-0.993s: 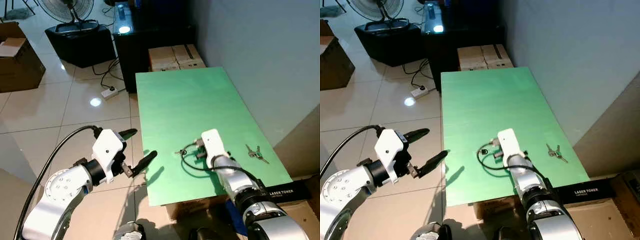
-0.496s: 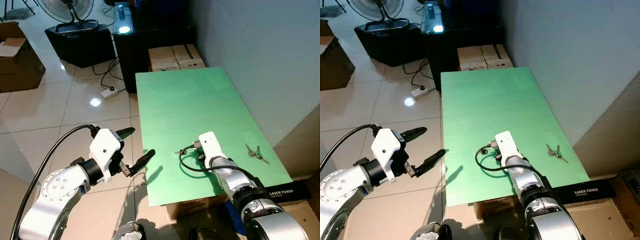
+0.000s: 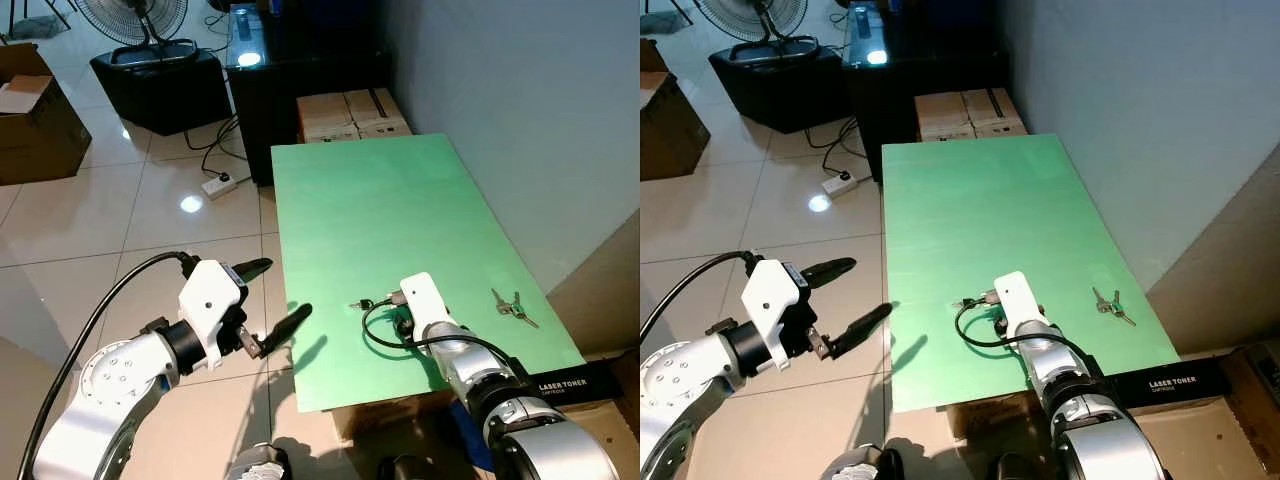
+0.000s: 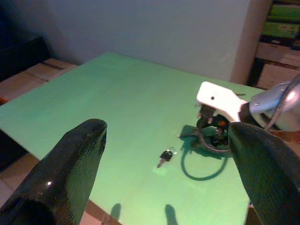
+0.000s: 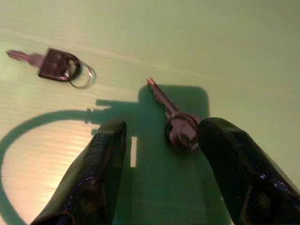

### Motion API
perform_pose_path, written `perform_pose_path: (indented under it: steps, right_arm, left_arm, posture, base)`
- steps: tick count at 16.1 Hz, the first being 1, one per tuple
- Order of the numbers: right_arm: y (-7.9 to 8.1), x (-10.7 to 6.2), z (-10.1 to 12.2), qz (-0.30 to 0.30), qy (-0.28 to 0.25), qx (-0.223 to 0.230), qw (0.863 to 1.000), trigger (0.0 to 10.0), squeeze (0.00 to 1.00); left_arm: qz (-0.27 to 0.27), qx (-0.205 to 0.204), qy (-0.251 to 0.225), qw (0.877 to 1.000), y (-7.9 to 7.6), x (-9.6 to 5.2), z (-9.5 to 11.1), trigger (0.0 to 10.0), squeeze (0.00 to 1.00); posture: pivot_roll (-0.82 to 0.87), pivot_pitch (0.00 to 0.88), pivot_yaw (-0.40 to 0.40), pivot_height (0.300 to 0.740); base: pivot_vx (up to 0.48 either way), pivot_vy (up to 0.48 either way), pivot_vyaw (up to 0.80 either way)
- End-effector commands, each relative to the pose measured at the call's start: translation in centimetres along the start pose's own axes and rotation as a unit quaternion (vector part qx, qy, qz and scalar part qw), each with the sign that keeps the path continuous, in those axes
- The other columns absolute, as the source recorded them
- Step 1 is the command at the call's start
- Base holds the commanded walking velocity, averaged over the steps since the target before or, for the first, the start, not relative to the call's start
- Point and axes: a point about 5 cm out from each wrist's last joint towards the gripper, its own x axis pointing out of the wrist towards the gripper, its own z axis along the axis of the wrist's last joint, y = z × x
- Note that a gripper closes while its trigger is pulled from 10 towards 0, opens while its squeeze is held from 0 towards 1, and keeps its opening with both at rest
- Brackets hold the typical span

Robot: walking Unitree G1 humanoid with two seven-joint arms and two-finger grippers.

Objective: Hang keys on a hook

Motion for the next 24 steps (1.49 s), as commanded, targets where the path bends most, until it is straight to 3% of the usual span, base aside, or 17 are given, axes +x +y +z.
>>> perform_pose_path:
  steps: [1, 8, 10, 11, 12, 16, 17, 21, 24]
  right_arm:
    - [-0.6, 0.0, 0.2, -0.01, 0.003, 0.004, 1.0, 10.0, 0.0]
    - [-1.8, -0.1, 0.1, -0.02, -0.009, 0.014, 1.0, 10.0, 0.0]
    - [-2.0, -0.1, 0.1, -0.017, -0.008, 0.051, 0.999, 10.0, 0.0]
    - [-2.1, -0.1, 0.1, -0.015, -0.012, 0.063, 0.998, 10.0, 0.32]
    - [-2.2, -0.1, 0.3, -0.012, -0.017, 0.071, 0.997, 10.0, 1.0]
    - [-1.9, -0.1, 0.3, 0.007, -0.025, 0.106, 0.994, 10.0, 1.0]
    - [-1.5, 0.0, 0.2, 0.021, -0.026, 0.119, 0.992, 10.0, 0.0]
    - [-0.8, 0.0, -0.6, 0.047, 0.003, 0.084, 0.995, 10.0, 0.0]
    - [-0.8, -0.1, -1.0, 0.046, 0.007, 0.084, 0.995, 10.0, 0.0]
  left_arm:
    - [-0.012, 0.0, 0.005, 1.0, -0.4, -0.2, 0.1, 10.0, 0.0]
    - [-0.02, 0.0, 0.007, 1.0, -0.4, -0.3, 0.2, 10.0, 0.0]
    - [-0.021, 0.001, 0.009, 1.0, -0.3, -0.5, 0.3, 10.0, 0.0]
    - [-0.022, 0.002, 0.011, 1.0, -0.3, -0.6, 0.4, 10.0, 0.0]
    - [-0.022, 0.002, 0.012, 1.0, -0.2, -0.7, 0.4, 10.0, 0.0]
    - [-0.026, 0.001, 0.015, 1.0, -0.3, -0.8, 0.4, 10.0, 0.0]
    - [-0.028, 0.0, 0.017, 0.999, -0.4, -0.9, 0.4, 10.0, 0.0]
    - [-0.027, 0.0, 0.02, 0.999, -0.3, -1.0, 0.4, 10.0, 0.0]
    - [-0.027, 0.0, 0.021, 0.999, -0.3, -1.0, 0.4, 10.0, 0.0]
  posture:
    - [0.14, 0.108, 0.049, 0.74]
    - [0.15, 0.109, 0.06, 0.74]
    - [0.16, 0.117, 0.065, 0.74]
    - [0.16, 0.117, 0.07, 0.74]
    - [0.17, 0.123, 0.07, 0.74]
    - [0.17, 0.124, 0.076, 0.74]
    - [0.17, 0.124, 0.078, 0.74]
    - [0.17, 0.126, 0.078, 0.74]
    - [0.17, 0.124, 0.08, 0.74]
  base:
    - [0.0, 0.0, 0.0]
    - [0.0, 0.0, 0.0]
    - [0.0, 0.0, 0.0]
    - [0.0, 0.0, 0.0]
    - [0.0, 0.0, 0.0]
    - [0.0, 0.0, 0.0]
    - [0.0, 0.0, 0.0]
    - [0.0, 0.0, 0.0]
    - [0.0, 0.0, 0.0]
